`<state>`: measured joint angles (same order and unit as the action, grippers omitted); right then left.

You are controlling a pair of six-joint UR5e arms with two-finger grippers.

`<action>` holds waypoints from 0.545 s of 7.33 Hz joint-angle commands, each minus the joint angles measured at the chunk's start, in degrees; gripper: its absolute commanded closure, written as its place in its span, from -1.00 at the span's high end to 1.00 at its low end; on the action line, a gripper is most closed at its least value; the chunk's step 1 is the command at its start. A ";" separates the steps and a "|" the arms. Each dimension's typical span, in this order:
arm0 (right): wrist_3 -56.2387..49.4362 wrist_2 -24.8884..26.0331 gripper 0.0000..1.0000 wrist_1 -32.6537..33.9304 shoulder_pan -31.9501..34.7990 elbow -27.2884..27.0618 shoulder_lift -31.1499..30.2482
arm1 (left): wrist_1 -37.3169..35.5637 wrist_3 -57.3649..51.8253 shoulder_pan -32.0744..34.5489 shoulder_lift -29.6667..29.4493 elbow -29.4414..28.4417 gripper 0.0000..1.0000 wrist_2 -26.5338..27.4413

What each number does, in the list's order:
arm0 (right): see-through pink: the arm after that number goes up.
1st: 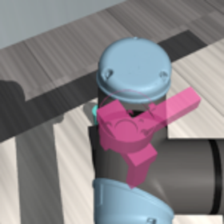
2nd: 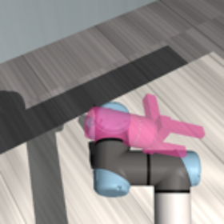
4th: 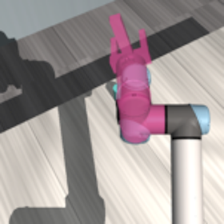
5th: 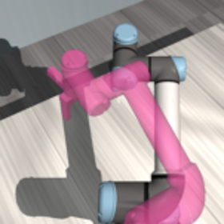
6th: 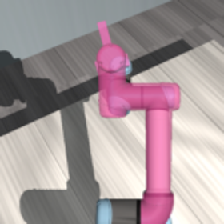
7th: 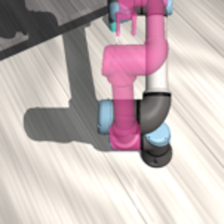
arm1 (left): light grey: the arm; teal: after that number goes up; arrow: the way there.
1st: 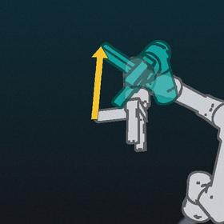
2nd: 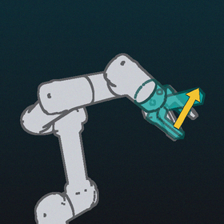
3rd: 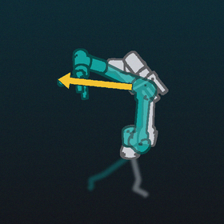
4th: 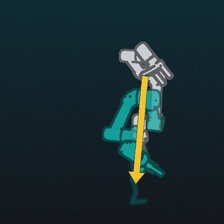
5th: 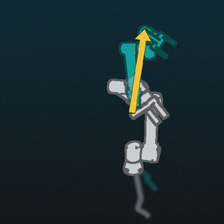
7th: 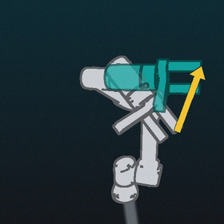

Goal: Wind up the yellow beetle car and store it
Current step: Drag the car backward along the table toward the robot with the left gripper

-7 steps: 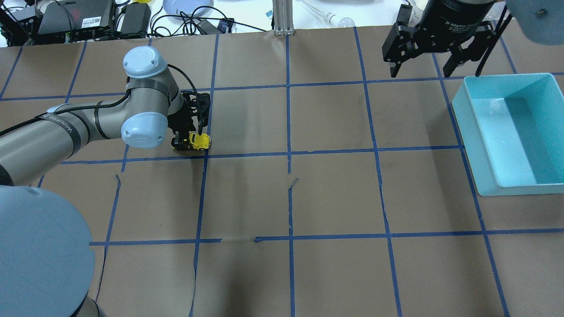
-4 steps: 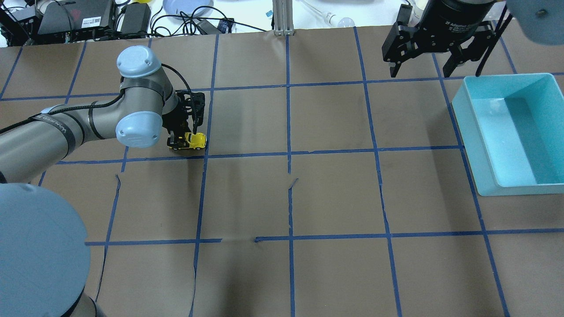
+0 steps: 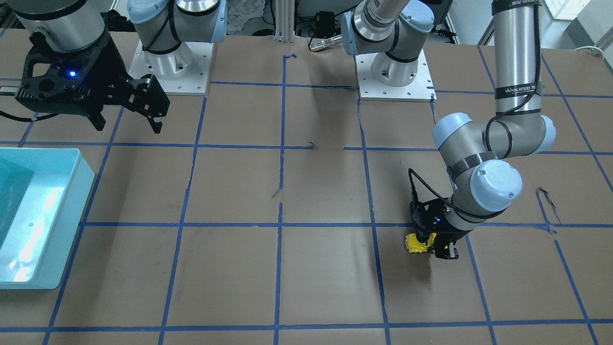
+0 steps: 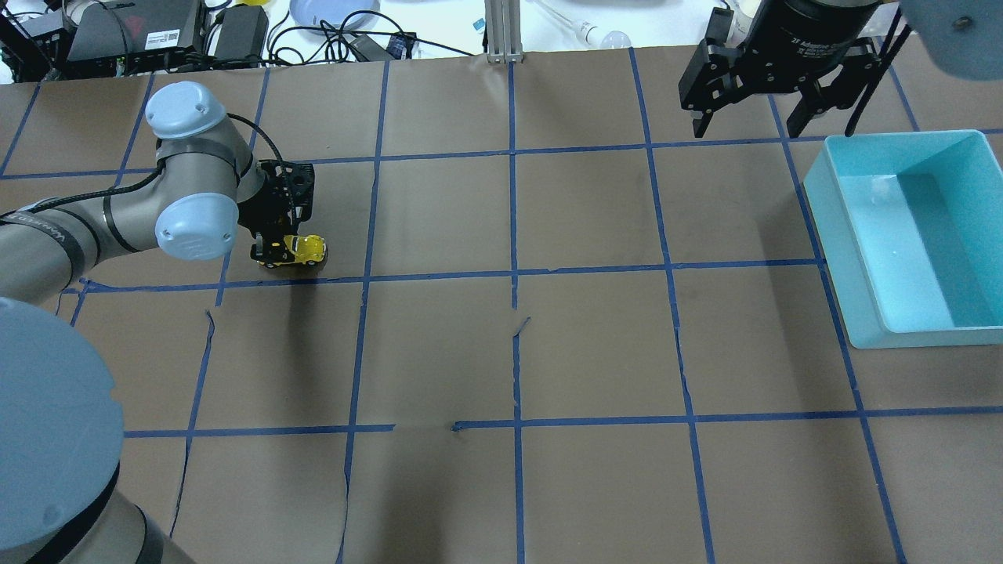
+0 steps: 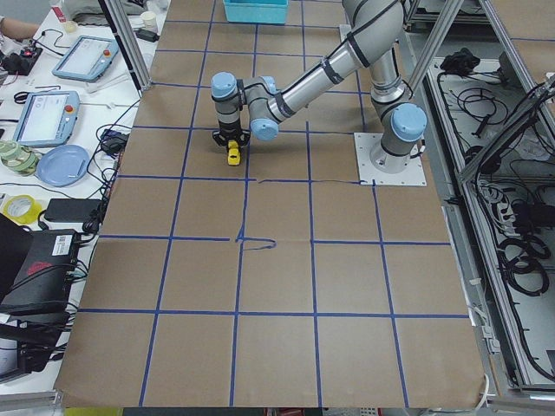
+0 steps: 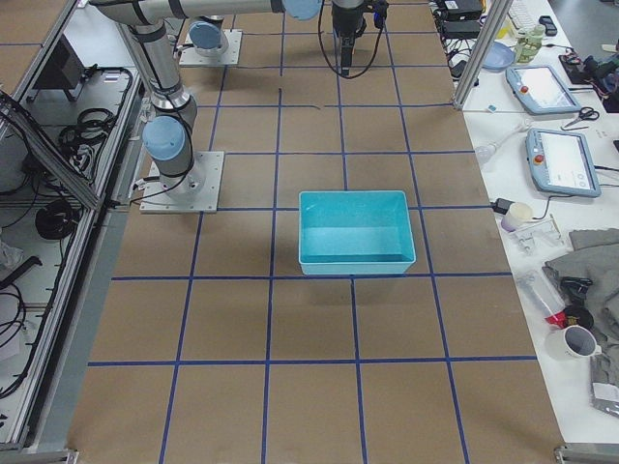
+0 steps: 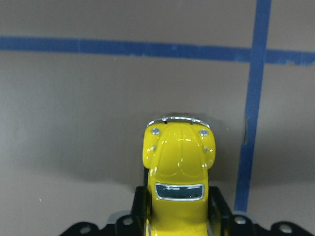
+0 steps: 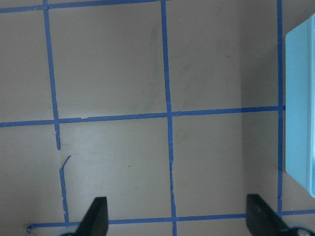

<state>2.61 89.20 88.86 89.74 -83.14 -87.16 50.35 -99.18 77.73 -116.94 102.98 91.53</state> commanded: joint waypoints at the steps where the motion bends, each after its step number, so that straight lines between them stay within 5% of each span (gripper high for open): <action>1: -0.15 -0.07 1.00 0.00 0.00 0.00 0.06 | -0.08 -5.65 -4.58 0.13 0.03 -0.61 -0.03; 4: -0.23 0.01 1.00 -0.09 0.00 0.00 -0.02 | 0.01 -11.65 -9.17 -0.39 0.03 -0.53 -0.03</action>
<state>2.50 89.14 88.84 89.76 -83.14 -87.18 50.26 -109.17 69.97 -117.06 102.98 91.46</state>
